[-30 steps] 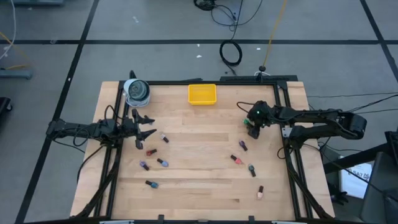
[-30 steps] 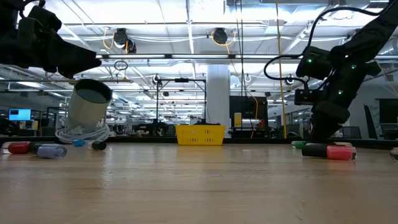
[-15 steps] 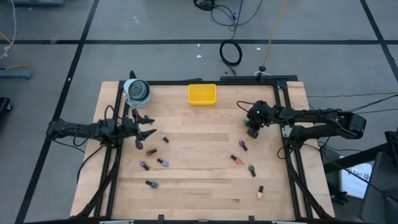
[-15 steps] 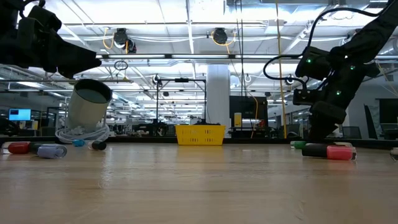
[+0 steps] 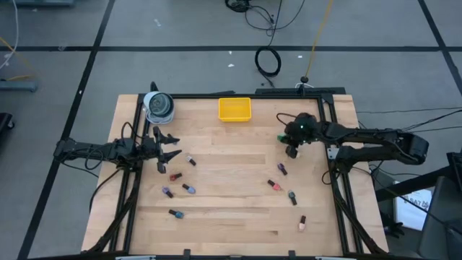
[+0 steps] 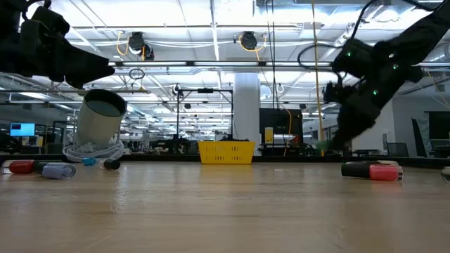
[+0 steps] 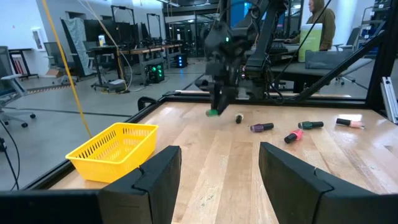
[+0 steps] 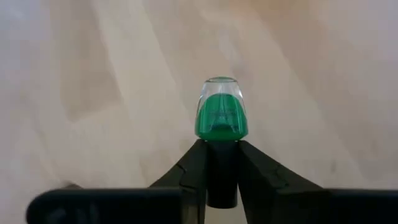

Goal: Pick & Place Nail Polish
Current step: Put the green nail polish bottle into the yellow bin

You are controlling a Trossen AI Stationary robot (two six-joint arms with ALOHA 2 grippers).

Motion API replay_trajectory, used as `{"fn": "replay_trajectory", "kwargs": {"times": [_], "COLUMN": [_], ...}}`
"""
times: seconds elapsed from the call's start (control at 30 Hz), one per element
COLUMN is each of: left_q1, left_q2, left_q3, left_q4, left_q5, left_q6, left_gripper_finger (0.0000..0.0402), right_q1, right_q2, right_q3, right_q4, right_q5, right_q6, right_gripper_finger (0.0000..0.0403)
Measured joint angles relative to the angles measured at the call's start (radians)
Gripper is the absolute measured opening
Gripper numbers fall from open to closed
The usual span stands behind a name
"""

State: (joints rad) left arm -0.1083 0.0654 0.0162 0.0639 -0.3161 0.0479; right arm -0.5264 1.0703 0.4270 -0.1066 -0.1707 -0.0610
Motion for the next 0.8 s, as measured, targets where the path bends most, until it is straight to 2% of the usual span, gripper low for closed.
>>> {"fn": "replay_trajectory", "kwargs": {"times": [0.33, 0.8], "left_q1": [0.000, 0.000], "left_q2": [0.000, 0.000], "left_q3": [0.000, 0.000], "left_q4": [0.000, 0.000], "left_q5": [0.000, 0.000], "left_q6": [0.000, 0.000], "left_gripper_finger": [0.0214, 0.0214], "right_q1": [0.078, 0.231], "right_q2": [-0.175, -0.195], "right_q3": [0.002, 0.002], "right_q4": [0.112, 0.300], "right_q5": [-0.097, -0.111], "right_q6": [-0.113, -0.146], "right_gripper_finger": [0.0051, 0.0051]}}
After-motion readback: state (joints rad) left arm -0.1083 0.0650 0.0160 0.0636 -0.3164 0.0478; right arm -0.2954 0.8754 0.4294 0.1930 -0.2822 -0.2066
